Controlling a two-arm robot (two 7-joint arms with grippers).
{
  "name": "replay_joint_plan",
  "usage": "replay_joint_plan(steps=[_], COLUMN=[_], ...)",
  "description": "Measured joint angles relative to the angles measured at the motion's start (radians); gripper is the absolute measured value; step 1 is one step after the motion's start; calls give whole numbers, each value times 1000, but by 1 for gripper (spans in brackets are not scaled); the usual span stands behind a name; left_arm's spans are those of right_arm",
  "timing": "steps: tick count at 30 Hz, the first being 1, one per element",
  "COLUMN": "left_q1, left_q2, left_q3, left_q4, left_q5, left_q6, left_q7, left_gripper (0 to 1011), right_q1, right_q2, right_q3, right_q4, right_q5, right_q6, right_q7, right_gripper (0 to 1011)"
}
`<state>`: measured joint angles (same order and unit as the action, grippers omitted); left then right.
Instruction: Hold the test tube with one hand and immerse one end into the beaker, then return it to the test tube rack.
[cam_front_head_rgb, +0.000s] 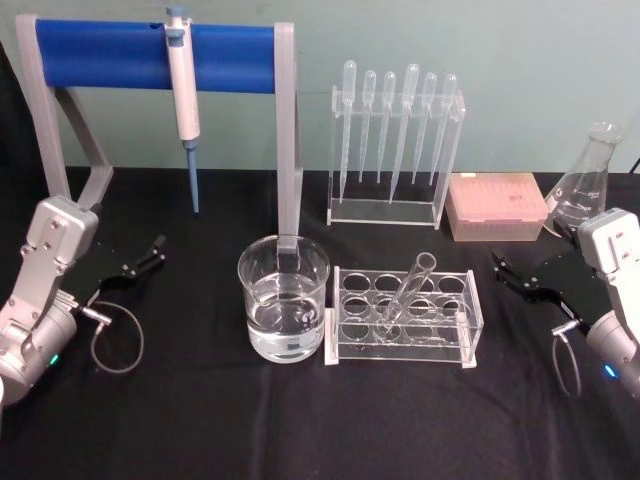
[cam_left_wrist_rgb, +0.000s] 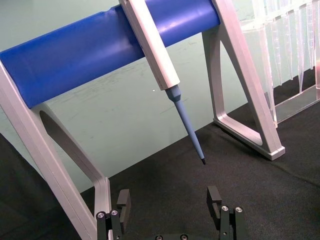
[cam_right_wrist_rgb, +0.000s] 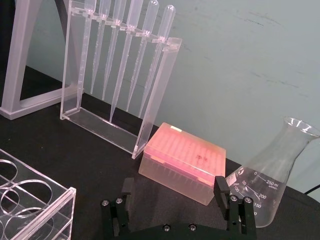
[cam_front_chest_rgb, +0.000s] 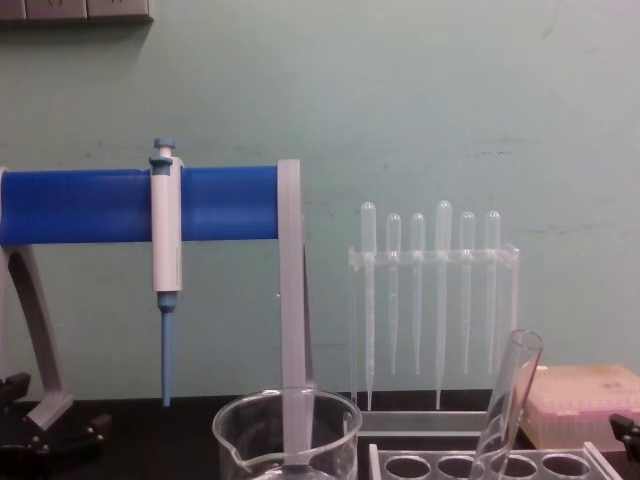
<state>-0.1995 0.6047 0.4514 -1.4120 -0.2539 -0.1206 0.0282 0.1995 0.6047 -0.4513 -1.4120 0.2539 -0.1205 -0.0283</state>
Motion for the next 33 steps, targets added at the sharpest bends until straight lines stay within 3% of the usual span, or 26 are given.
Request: replay_joint_plan(steps=[18,25,33], left_q1=[0,0,0], left_q2=[0,0,0], left_q3=[0,0,0], left_q4=[0,0,0], left_q5=[0,0,0], left_q6=[0,0,0], left_q7=[0,0,0], left_gripper=[1000,1000,1000], right_q1=[-8,-37,-109], right_q2=[-5,3,52], right_q3=[16,62,138], right_q4=[-16,-77,-184], right_q5=[0,27,109], right_q6=[-1,5,4], right_q7=[12,31,103], right_gripper=[1003,1003,1003])
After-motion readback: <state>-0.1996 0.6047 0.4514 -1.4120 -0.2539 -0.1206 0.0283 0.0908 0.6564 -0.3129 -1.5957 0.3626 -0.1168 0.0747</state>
